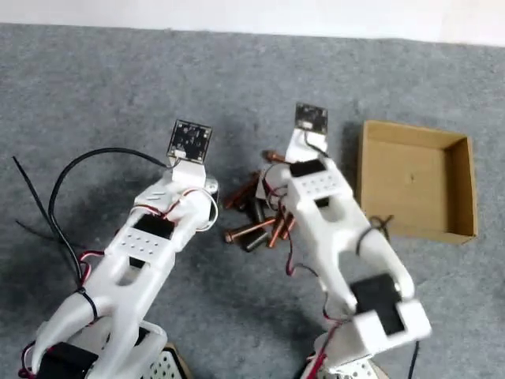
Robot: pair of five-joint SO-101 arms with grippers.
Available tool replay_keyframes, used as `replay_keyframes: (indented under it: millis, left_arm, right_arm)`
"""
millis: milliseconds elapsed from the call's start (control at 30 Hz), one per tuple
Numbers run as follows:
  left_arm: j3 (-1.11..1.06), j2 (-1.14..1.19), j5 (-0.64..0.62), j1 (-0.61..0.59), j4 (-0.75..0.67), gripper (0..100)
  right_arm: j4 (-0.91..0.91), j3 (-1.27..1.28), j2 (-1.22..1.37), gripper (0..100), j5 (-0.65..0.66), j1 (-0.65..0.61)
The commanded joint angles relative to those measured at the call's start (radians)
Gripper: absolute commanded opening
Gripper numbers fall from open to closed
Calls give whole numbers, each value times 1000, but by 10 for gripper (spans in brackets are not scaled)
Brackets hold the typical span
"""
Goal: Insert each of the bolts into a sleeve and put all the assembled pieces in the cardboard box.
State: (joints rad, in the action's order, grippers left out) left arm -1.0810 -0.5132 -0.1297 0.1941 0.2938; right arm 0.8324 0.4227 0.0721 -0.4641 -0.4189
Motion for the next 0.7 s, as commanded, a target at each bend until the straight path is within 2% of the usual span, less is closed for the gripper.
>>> replay_keyframes:
  millis: [0,300,667]
  left_arm:
    - [10,-8,8,-13,-20,38]
    - [10,-8,8,-12,-17,38]
    - [10,-8,8,-10,-17,38]
  right_arm:
    - [-22,-74,50,310,-23,-10]
    - [-28,-85,104,310,-18,-2]
    - [-19,-99,-108,310,-15,15]
